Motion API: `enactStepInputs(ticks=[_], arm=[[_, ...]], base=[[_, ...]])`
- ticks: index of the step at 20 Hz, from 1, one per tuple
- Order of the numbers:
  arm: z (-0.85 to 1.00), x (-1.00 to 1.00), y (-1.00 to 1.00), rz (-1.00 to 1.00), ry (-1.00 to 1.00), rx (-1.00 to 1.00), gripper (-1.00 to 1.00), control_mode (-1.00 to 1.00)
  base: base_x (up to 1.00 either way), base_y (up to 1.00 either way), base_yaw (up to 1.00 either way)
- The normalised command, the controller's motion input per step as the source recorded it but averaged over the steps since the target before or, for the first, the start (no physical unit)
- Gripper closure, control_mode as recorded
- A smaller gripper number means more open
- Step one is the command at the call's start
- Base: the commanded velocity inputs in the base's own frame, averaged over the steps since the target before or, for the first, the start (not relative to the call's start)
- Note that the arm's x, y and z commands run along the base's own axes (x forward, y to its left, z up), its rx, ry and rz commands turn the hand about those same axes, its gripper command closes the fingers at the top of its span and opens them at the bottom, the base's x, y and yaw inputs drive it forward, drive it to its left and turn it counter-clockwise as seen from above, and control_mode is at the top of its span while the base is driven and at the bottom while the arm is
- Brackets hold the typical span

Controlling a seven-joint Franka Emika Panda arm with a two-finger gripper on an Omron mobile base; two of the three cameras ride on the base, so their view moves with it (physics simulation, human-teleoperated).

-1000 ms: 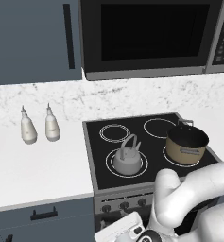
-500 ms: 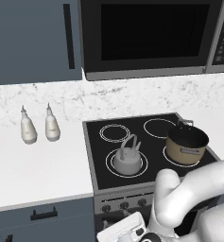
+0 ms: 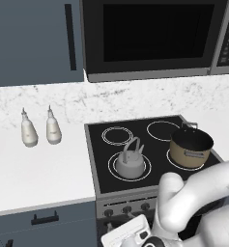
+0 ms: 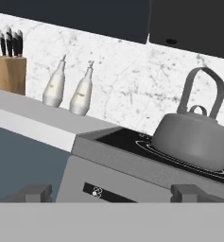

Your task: Pick the kettle from the counter and place it on a stove burner. Then turn the burner on.

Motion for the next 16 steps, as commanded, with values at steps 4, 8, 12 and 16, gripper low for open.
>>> enactStepInputs(ticks=[4,8,12,16], arm=[[-0.06,0.42,0.00,0.00,0.00,0.00,-1.00,-1.00],[-0.10,0.41,0.00,0.00,0.00,0.00,-1.00,-1.00],[-0.16,0.39,-0.01,0.00,0.00,0.00,-1.00,-1.00],[-0.20,0.35,-0.05,0.00,0.00,0.00,-1.00,-1.00]], base=[[0.00,0.00,0.00],[0.00,0.00,0.00],[0.00,0.00,0.00],[0.00,0.00,0.00]])
